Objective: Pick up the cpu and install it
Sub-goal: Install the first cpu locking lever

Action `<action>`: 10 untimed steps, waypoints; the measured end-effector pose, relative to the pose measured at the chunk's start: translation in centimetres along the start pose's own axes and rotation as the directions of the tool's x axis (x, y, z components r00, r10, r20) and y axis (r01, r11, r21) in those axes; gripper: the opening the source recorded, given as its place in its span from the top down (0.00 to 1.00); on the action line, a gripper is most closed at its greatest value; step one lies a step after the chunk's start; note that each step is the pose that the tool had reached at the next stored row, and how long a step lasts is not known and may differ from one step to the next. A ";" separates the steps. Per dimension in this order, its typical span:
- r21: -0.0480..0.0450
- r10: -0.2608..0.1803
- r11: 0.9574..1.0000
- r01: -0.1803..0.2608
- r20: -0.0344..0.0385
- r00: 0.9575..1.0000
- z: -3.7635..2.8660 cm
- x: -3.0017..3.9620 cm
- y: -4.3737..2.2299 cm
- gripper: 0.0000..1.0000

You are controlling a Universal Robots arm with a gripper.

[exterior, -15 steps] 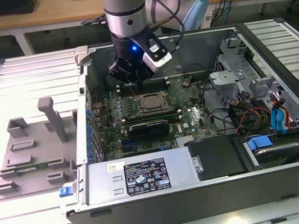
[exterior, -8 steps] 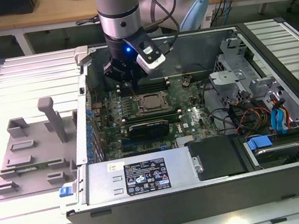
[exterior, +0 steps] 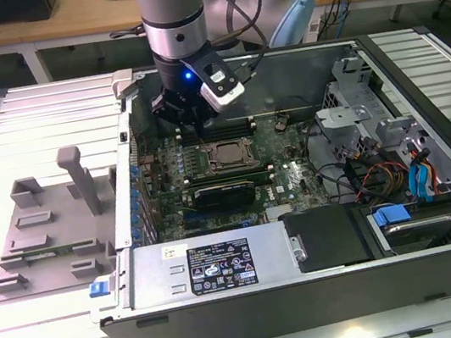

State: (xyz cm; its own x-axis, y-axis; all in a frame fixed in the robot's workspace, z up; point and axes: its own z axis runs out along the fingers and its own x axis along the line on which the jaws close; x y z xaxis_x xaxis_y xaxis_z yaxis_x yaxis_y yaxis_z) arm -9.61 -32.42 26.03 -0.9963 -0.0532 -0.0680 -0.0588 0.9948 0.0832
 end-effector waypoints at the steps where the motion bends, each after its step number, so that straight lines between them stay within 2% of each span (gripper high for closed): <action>1: 0.000 0.000 1.000 0.000 0.000 1.000 0.00 0.01 0.00 0.89; 4: 0.000 0.000 1.000 0.000 0.000 1.000 0.00 0.07 0.01 0.89; 10: 0.000 0.000 1.000 0.000 0.001 1.000 -0.04 1.14 0.06 0.89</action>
State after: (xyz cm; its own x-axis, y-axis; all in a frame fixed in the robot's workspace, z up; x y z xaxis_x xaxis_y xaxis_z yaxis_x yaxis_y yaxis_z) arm -10.75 -32.42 26.00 -0.9962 -0.0531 -0.0688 -0.0588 0.9948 0.0832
